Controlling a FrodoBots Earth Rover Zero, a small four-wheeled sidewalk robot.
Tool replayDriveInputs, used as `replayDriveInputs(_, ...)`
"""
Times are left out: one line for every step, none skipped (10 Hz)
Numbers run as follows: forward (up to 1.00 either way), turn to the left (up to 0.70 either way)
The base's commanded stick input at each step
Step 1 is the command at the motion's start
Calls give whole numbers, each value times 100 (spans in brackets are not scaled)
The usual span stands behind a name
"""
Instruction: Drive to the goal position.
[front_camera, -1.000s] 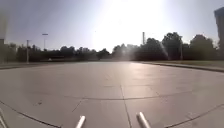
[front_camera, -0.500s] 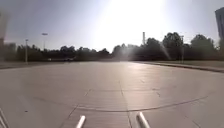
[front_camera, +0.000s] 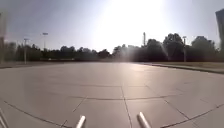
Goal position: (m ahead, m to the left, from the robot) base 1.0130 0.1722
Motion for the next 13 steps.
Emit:
replayDriveInputs(70, 0)
replayDriveInputs(70, 0)
replayDriveInputs(70, 0)
replayDriveInputs(70, 0)
replayDriveInputs(70, 0)
replayDriveInputs(70, 0)
replayDriveInputs(70, 0)
replayDriveInputs(70, 0)
replayDriveInputs(70, 0)
replayDriveInputs(70, 0)
replayDriveInputs(70, 0)
replayDriveInputs(70, 0)
replayDriveInputs(70, 0)
